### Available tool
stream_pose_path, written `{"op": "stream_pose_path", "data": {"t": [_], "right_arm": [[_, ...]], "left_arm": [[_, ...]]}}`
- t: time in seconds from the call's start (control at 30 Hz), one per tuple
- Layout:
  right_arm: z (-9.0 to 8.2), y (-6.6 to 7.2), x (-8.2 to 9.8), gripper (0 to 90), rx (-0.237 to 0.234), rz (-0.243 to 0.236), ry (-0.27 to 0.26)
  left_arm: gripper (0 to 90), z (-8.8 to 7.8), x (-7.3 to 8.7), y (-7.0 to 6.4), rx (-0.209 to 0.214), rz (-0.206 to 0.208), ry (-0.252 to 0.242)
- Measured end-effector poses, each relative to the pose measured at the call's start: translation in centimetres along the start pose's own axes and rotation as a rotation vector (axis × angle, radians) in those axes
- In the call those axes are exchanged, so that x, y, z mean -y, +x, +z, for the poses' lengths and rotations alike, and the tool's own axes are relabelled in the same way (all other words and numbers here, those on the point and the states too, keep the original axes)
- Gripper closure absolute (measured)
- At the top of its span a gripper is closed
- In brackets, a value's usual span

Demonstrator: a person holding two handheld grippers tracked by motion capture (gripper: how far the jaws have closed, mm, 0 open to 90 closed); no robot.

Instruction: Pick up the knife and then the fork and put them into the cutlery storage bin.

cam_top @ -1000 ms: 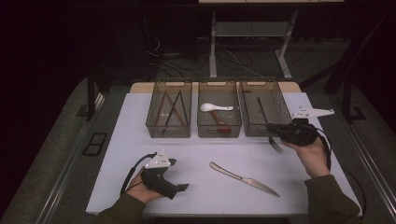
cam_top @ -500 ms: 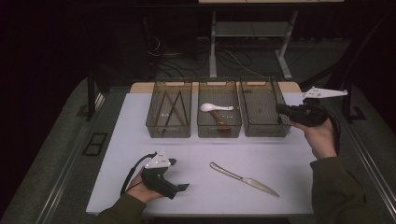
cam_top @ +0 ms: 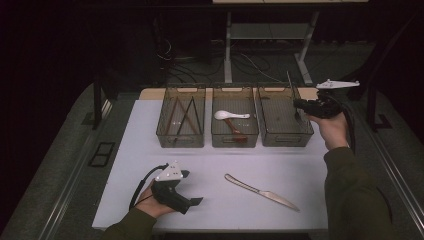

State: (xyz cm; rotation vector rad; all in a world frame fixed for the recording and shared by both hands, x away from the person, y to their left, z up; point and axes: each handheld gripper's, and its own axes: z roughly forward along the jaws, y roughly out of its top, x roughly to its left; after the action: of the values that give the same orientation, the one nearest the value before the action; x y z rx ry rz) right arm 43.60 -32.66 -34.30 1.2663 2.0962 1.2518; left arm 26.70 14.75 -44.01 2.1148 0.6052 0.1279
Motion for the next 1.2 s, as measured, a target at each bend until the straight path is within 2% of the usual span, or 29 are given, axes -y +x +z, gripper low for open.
{"op": "stream_pose_path", "data": {"t": [0.17, 0.37, 0.83, 0.87, 0.93, 1.2], "right_arm": [[2.0, -0.9, 1.0, 85.2, 0.037, 0.012, 0.059], [3.5, -1.1, 2.0, 85.1, 0.037, 0.015, 0.104], [4.6, -1.0, 3.7, 83.4, 0.073, -0.033, 0.228], [4.6, -0.9, 3.7, 79.1, 0.074, -0.039, 0.232], [4.5, -0.9, 3.6, 72.5, 0.072, -0.024, 0.205], [3.4, -0.7, 3.1, 61.3, 0.024, 0.011, 0.155]], "left_arm": [[0.0, 0.1, 0.0, -0.1, 0.002, -0.006, -0.006], [0.0, 0.1, 0.0, -0.1, 0.005, -0.011, -0.011], [0.0, 0.2, 0.0, -0.1, 0.004, -0.008, -0.008], [0.0, 0.2, 0.0, -0.1, 0.005, -0.008, -0.008], [0.0, 0.2, 0.0, -0.1, 0.005, -0.007, -0.008], [0.0, 0.1, 0.0, -0.2, 0.003, -0.007, -0.01]]}}
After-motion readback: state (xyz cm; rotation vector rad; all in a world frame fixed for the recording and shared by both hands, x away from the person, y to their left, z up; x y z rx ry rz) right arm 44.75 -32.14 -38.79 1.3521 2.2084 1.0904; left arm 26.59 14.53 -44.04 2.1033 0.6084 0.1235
